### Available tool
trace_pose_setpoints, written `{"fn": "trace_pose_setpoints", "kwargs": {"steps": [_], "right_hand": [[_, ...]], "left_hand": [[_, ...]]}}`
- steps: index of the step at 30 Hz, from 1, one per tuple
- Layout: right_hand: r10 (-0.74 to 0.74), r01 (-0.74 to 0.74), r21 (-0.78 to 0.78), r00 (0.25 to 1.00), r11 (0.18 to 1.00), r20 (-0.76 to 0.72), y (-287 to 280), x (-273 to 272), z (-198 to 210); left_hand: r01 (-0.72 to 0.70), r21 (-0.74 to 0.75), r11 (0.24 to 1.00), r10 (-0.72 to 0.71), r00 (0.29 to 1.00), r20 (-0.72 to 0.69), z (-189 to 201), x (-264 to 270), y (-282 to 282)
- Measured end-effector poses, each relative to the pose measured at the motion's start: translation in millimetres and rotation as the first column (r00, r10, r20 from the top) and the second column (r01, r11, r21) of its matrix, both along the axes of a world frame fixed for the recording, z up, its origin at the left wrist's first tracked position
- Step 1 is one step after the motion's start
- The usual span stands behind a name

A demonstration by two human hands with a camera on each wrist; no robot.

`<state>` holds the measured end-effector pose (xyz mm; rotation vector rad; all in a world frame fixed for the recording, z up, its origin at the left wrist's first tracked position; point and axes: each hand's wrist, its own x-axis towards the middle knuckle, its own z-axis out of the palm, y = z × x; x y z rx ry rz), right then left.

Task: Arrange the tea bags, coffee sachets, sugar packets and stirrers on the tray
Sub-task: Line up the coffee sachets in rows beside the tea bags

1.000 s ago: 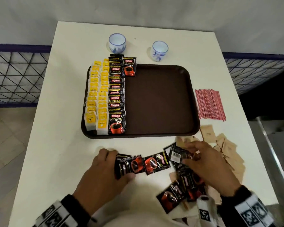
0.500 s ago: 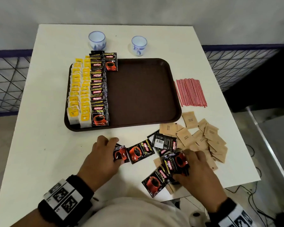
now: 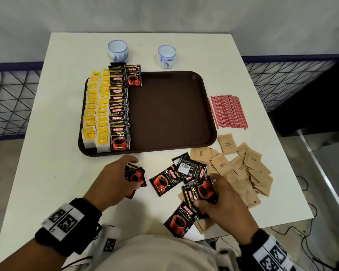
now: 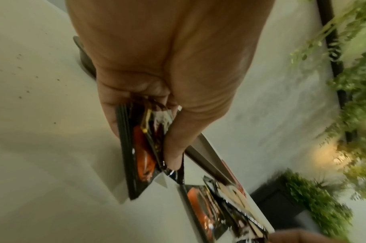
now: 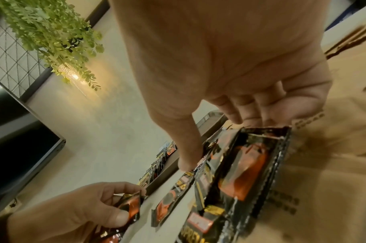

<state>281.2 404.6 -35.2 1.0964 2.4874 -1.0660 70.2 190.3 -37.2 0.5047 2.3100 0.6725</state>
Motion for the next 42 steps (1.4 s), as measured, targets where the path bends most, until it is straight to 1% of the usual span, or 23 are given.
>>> {"fn": "trace_pose_setpoints", "kwargs": {"steps": [5,9,11,12,14,15,17,19,20,22,23,24,25,26,27,30,32,33,35,37,38,40,42], "right_hand": [[-0.04,0.037,0.079,0.998,0.996,0.037,-4.3,-13.9,-3.6],[-0.11,0.109,-0.034,0.993,0.993,-0.032,11.1,-17.7,14.6],[-0.144,0.138,-0.072,0.986,0.988,-0.086,21.1,-20.3,31.3],[-0.162,0.148,-0.107,0.978,0.983,-0.13,24.1,-25.1,40.8],[-0.208,0.147,-0.251,0.948,0.957,-0.239,23.7,-40.5,58.3],[-0.236,0.128,-0.349,0.928,0.928,-0.287,20.8,-51.0,65.2],[-0.269,0.061,-0.52,0.903,0.852,-0.335,11.2,-76.9,74.0],[-0.253,-0.005,-0.576,0.895,0.818,-0.367,0.7,-104.7,71.3],[-0.245,-0.022,-0.573,0.89,0.819,-0.384,-4.3,-117.3,67.3],[-0.257,-0.023,-0.562,0.874,0.827,-0.413,-12.9,-140.0,57.4],[-0.273,-0.013,-0.565,0.866,0.825,-0.42,-16.7,-148.7,54.1],[-0.286,-0.002,-0.566,0.862,0.824,-0.419,-20.1,-157.1,51.1],[-0.296,0.015,-0.561,0.861,0.828,-0.414,-22.5,-162.2,48.0],[-0.298,0.032,-0.543,0.862,0.839,-0.41,-24.8,-166.8,45.6],[-0.282,0.042,-0.5,0.864,0.865,-0.416,-26.5,-171.4,41.8],[-0.101,0.004,-0.214,0.891,0.977,-0.442,-31.1,-178.1,35.3],[0.028,-0.047,-0.032,0.896,0.998,-0.443,-30.6,-183.3,33.6],[0.068,-0.074,0.005,0.886,0.997,-0.459,-29.5,-185.0,34.8],[0.125,-0.136,0.014,0.861,0.991,-0.494,-25.5,-189.6,36.6],[0.149,-0.188,-0.031,0.86,0.982,-0.488,-20.3,-195.5,35.3],[0.118,-0.189,-0.108,0.877,0.976,-0.466,-19.5,-199.1,34.4],[-0.015,-0.121,-0.322,0.92,0.939,-0.391,-20.6,-208.3,35.0],[-0.184,-0.005,-0.558,0.942,0.83,-0.282,-23.4,-216.3,34.2]], "left_hand": [[-0.085,0.112,0.99,0.076,0.994,0.084,6.7,-12.4,-5.3],[-0.159,0.25,0.955,0.136,0.985,0.107,13.6,-16.3,-2.5],[-0.227,0.306,0.925,0.185,0.97,0.161,14.2,-18.5,-0.2],[-0.265,0.328,0.907,0.206,0.957,0.204,15.2,-20.2,1.4],[-0.3,0.371,0.879,0.203,0.939,0.277,17.7,-21.6,6.5],[-0.285,0.4,0.871,0.179,0.943,0.281,19.0,-21.5,9.9],[-0.2,0.459,0.866,0.11,0.97,0.215,21.6,-21.1,16.9],[-0.166,0.494,0.853,0.085,0.98,0.182,25.9,-21.7,25.0],[-0.197,0.507,0.839,0.096,0.971,0.219,28.5,-21.7,29.0],[-0.336,0.516,0.788,0.148,0.917,0.372,36.5,-22.2,33.5],[-0.424,0.506,0.751,0.163,0.862,0.48,40.6,-22.9,34.0],[-0.501,0.493,0.712,0.152,0.795,0.587,43.2,-25.7,33.0],[-0.545,0.489,0.681,0.121,0.742,0.659,44.3,-27.8,30.8],[-0.561,0.497,0.662,0.091,0.719,0.689,44.7,-30.5,28.4],[-0.554,0.514,0.655,0.08,0.727,0.682,43.0,-33.8,25.7],[-0.442,0.559,0.702,0.153,0.86,0.487,34.0,-40.4,21.9],[-0.439,0.552,0.709,0.23,0.884,0.407,28.5,-46.6,21.6],[-0.448,0.546,0.708,0.265,0.885,0.382,27.2,-49.5,20.7],[-0.432,0.552,0.713,0.298,0.9,0.319,27.6,-56.4,18.2],[-0.407,0.567,0.717,0.3,0.913,0.276,27.7,-64.1,17.2],[-0.41,0.573,0.709,0.311,0.912,0.268,27.6,-67.5,17.7],[-0.43,0.595,0.679,0.335,0.903,0.27,28.9,-73.8,20.1],[-0.428,0.613,0.664,0.34,0.903,0.262,28.8,-79.7,23.7]]}}
